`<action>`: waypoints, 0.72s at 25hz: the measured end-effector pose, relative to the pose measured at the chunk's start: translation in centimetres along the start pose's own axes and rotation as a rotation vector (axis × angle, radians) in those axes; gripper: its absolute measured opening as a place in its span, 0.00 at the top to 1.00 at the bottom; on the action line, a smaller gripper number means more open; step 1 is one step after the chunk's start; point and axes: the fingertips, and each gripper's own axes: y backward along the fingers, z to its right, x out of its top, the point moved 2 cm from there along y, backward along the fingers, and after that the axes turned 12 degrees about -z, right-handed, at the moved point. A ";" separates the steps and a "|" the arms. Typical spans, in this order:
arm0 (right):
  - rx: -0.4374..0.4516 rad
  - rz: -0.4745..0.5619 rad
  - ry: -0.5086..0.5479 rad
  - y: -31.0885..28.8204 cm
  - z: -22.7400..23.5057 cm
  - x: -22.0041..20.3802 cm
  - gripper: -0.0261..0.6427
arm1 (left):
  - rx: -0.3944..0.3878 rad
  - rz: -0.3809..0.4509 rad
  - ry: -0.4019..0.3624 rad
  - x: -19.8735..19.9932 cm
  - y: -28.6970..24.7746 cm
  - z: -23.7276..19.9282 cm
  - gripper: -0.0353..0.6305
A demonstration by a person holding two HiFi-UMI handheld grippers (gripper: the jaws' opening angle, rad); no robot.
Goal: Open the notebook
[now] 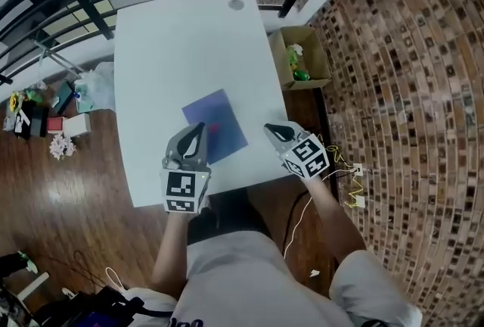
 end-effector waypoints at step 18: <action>0.450 -0.267 -0.092 -6.0 10.9 -1.1 0.30 | 0.049 -0.096 0.037 -3.8 -3.7 -3.3 0.92</action>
